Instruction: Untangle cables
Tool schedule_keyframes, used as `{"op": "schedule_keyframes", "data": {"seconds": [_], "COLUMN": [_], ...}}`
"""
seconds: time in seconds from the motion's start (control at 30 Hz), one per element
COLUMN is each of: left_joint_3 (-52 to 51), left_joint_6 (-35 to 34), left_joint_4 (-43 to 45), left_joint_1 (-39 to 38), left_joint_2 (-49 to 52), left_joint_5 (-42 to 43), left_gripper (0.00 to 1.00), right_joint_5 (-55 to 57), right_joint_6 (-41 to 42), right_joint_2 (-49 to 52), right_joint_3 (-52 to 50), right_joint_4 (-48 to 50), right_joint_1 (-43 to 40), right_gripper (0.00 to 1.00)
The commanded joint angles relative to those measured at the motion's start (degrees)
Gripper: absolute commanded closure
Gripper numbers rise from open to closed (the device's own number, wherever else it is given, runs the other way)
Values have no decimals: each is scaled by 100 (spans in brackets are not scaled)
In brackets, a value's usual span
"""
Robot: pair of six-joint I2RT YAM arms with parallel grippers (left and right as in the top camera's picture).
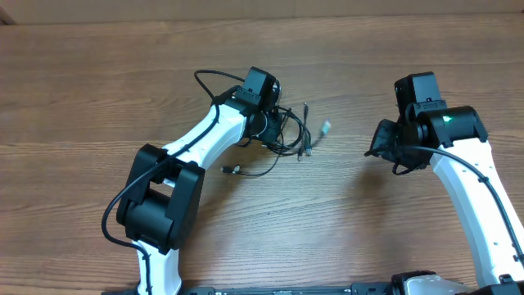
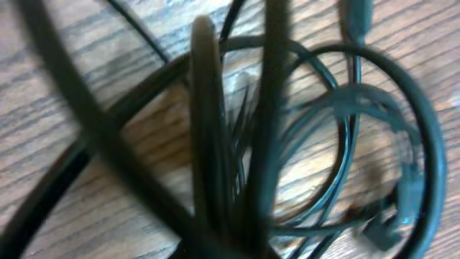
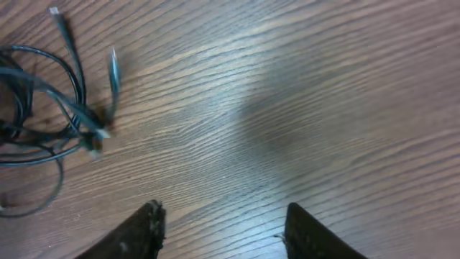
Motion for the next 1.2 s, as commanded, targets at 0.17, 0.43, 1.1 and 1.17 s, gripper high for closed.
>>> {"op": "schedule_keyframes", "data": {"seconds": [0.17,0.43,1.1,1.17], "left_joint_3": [649,802,800,800], "left_joint_6": [299,468,1545,1541], "left_joint_4": [-249,-459,-772,-994], "left_joint_1": [26,26,26,26], "left_joint_2": [-844,-1755,-1906,-1904], "left_joint_5": [1051,1615,2986,2116], "left_gripper": [96,96,96,96], "right_joint_5": [-1220,-2291,-2542,-2524], "right_joint_6": [-254,-1078,-1049,-1047], "right_joint_2": [-13,-13,-13,-13], "right_joint_3": [-2,-2,-2,-2], "right_joint_4": [737,1169,1683,1650], "right_joint_1": [-13,-13,-13,-13], "right_gripper": [34,32,28,28]}}
